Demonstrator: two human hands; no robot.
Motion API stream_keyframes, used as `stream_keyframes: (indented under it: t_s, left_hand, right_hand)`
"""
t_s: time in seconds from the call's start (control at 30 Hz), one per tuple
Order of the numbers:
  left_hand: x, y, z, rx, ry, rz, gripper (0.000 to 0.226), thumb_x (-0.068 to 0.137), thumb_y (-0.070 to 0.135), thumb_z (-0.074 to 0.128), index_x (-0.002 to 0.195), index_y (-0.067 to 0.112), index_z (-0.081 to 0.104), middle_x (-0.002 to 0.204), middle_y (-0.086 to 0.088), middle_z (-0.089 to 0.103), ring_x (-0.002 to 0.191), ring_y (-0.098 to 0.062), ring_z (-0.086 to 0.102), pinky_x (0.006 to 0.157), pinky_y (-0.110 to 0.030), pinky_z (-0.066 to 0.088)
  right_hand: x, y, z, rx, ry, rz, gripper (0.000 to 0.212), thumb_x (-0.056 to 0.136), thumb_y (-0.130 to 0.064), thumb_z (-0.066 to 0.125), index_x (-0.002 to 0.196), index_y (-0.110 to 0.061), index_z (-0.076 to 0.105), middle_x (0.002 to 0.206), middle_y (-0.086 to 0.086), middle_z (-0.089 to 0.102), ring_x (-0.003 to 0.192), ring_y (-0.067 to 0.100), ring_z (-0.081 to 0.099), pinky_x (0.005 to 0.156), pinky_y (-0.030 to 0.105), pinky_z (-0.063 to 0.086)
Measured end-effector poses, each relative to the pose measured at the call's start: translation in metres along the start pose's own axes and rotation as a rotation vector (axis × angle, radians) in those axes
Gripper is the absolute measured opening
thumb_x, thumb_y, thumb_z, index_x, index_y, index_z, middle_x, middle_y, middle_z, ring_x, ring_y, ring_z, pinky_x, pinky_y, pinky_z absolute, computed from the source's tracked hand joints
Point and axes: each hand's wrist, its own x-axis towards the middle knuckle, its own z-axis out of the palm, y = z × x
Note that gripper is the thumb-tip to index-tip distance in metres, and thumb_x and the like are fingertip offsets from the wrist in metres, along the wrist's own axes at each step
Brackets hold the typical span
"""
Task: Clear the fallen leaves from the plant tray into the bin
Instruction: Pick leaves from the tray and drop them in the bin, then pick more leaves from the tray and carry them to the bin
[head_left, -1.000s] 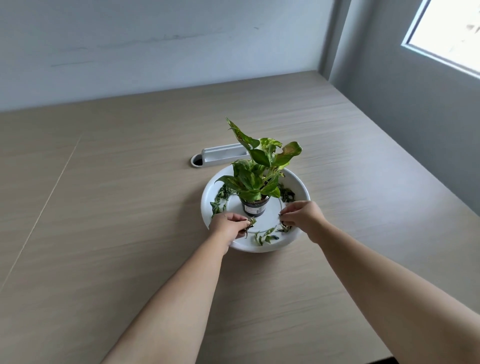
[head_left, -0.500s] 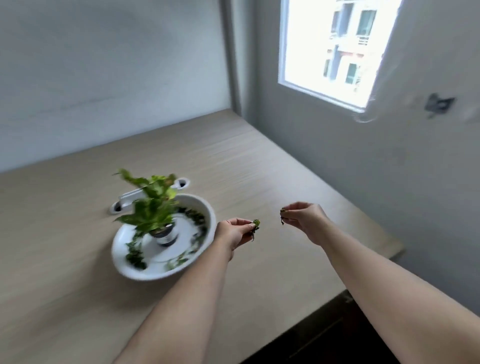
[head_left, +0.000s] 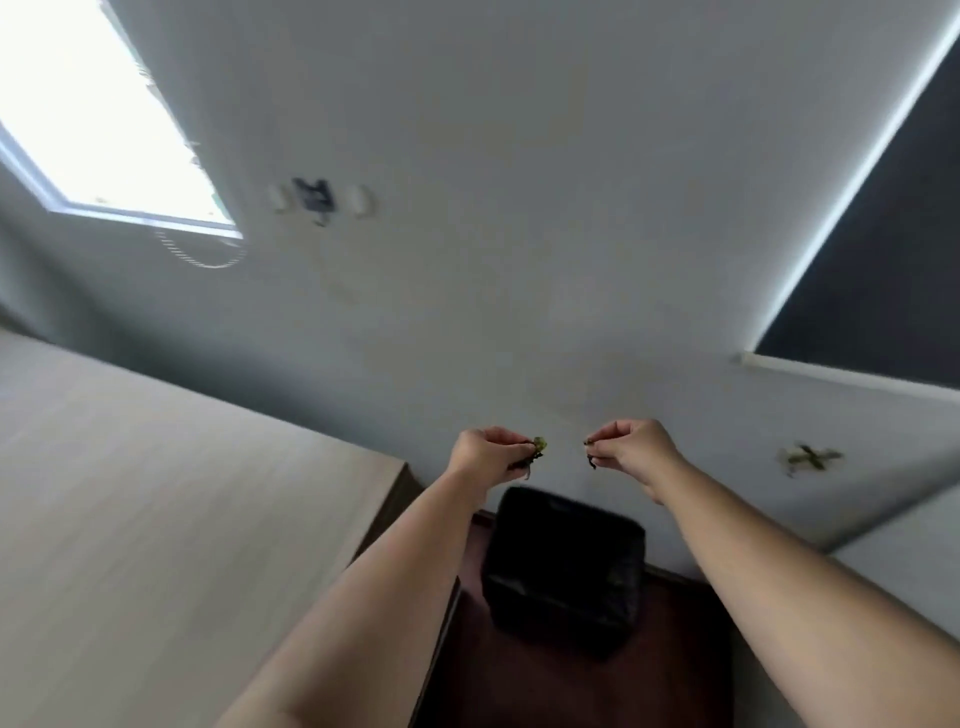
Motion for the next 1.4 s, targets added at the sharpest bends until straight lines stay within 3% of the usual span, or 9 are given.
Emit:
stream_keyframes:
  t_s: [0.2, 0.3, 0.4, 0.5, 0.67, 0.8, 1.03, 1.17, 1.4]
  left_hand:
    - [0.067, -0.062, 0.046, 0.230, -0.026, -0.203, 0.023, 0.079, 0.000, 0.072, 0.062, 0.011, 0.060, 0.084, -0.012, 0.065, 0.064, -0.014, 0.062, 0.045, -0.016, 0.056]
    - [0.096, -0.086, 0.053, 0.356, -0.015, -0.290, 0.018, 0.080, 0.005, 0.073, 0.066, 0.010, 0.062, 0.096, -0.015, 0.066, 0.079, -0.019, 0.065, 0.060, -0.025, 0.060]
    - [0.117, -0.090, 0.066, 0.429, -0.071, -0.380, 0.030, 0.083, 0.025, 0.071, 0.104, 0.004, 0.064, 0.111, -0.011, 0.062, 0.089, -0.023, 0.067, 0.065, -0.030, 0.058]
    - [0.134, -0.087, 0.076, 0.537, -0.118, -0.466, 0.058, 0.089, 0.043, 0.058, 0.134, 0.009, 0.046, 0.138, -0.010, 0.050, 0.107, -0.029, 0.065, 0.076, -0.034, 0.057]
    - [0.134, -0.074, 0.068, 0.642, -0.171, -0.444, 0.057, 0.091, 0.048, 0.049, 0.137, 0.014, 0.043, 0.142, -0.005, 0.046, 0.123, -0.028, 0.052, 0.097, -0.041, 0.048]
    - [0.117, -0.051, 0.054, 0.726, -0.101, -0.315, 0.057, 0.091, 0.048, 0.049, 0.129, 0.007, 0.051, 0.116, -0.013, 0.058, 0.106, -0.032, 0.059, 0.090, -0.037, 0.049]
    - [0.045, -0.004, -0.022, 0.642, 0.107, -0.093, 0.042, 0.087, 0.044, 0.058, 0.111, 0.010, 0.062, 0.113, -0.013, 0.067, 0.109, -0.030, 0.063, 0.093, -0.040, 0.052]
    - [-0.016, 0.010, -0.120, 0.496, 0.272, -0.042, 0.030, 0.087, 0.037, 0.059, 0.103, 0.012, 0.065, 0.099, -0.009, 0.067, 0.089, -0.023, 0.063, 0.072, -0.029, 0.047]
    - [-0.164, -0.040, -0.292, 0.231, 0.719, -0.092, 0.018, 0.086, 0.035, 0.059, 0.091, 0.018, 0.061, 0.097, -0.007, 0.066, 0.087, -0.021, 0.060, 0.063, -0.024, 0.041]
  right_hand:
    - [0.023, 0.087, -0.042, -0.102, 0.123, 0.218, 0.027, 0.073, 0.013, 0.069, 0.059, -0.008, 0.062, 0.062, 0.008, 0.060, 0.056, 0.015, 0.059, 0.044, 0.011, 0.052]
    - [0.041, 0.112, -0.044, -0.123, 0.161, 0.283, 0.026, 0.072, 0.010, 0.071, 0.059, -0.010, 0.063, 0.063, 0.006, 0.060, 0.058, 0.014, 0.060, 0.053, 0.017, 0.056]
    - [0.059, 0.127, -0.040, -0.075, 0.164, 0.357, 0.008, 0.080, 0.001, 0.068, 0.083, -0.007, 0.069, 0.082, 0.008, 0.063, 0.074, 0.017, 0.063, 0.053, 0.019, 0.056]
    - [0.074, 0.136, -0.037, -0.092, 0.151, 0.442, 0.027, 0.089, -0.012, 0.060, 0.116, -0.010, 0.063, 0.114, 0.012, 0.061, 0.105, 0.024, 0.061, 0.066, 0.029, 0.057]
    - [0.073, 0.123, -0.040, -0.193, 0.147, 0.432, 0.018, 0.092, -0.017, 0.051, 0.100, -0.014, 0.067, 0.114, 0.014, 0.066, 0.107, 0.028, 0.063, 0.087, 0.041, 0.056]
    - [0.066, 0.092, -0.035, -0.294, 0.103, 0.333, 0.013, 0.089, -0.017, 0.053, 0.081, -0.018, 0.064, 0.104, 0.012, 0.069, 0.104, 0.030, 0.065, 0.092, 0.042, 0.053]
    - [0.046, 0.013, 0.032, -0.443, -0.074, 0.045, 0.018, 0.082, -0.015, 0.059, 0.067, -0.023, 0.062, 0.084, 0.007, 0.068, 0.089, 0.026, 0.067, 0.078, 0.032, 0.049]
    - [0.016, -0.034, 0.124, -0.525, -0.278, -0.127, 0.022, 0.083, -0.013, 0.058, 0.064, -0.023, 0.061, 0.081, 0.006, 0.068, 0.078, 0.022, 0.065, 0.070, 0.028, 0.045]
    - [-0.083, -0.061, 0.305, -0.750, -0.737, -0.402, 0.018, 0.086, -0.015, 0.058, 0.070, -0.021, 0.064, 0.084, 0.010, 0.071, 0.075, 0.020, 0.064, 0.058, 0.025, 0.043]
